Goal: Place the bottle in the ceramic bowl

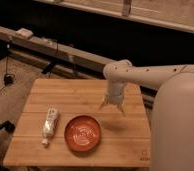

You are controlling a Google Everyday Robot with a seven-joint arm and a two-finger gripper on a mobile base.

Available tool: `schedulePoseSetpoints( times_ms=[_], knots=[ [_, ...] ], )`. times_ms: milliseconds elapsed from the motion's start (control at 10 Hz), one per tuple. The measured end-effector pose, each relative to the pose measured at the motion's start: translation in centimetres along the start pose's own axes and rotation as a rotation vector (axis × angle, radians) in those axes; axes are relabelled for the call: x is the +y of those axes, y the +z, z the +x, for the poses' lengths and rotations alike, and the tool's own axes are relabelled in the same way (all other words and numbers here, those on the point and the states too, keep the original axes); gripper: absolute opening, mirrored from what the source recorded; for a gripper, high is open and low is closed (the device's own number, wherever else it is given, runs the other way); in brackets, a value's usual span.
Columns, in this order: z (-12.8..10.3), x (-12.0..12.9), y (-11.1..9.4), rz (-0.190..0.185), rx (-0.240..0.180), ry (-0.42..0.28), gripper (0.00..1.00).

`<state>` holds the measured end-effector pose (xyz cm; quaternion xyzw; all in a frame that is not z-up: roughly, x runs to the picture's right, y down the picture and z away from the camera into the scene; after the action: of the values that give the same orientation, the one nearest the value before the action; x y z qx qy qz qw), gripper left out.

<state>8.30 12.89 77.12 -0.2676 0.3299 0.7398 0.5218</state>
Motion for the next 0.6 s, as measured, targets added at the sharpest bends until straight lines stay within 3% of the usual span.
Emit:
schedulePoseSetpoints(
  times_ms=[400,600],
  knots=[
    [3.3,8.6,-0.8,-0.039,0.008,-0.131,0.80],
    [7.0,14.4,-0.7,-0.055,0.016,-0.238,0.80]
  ],
)
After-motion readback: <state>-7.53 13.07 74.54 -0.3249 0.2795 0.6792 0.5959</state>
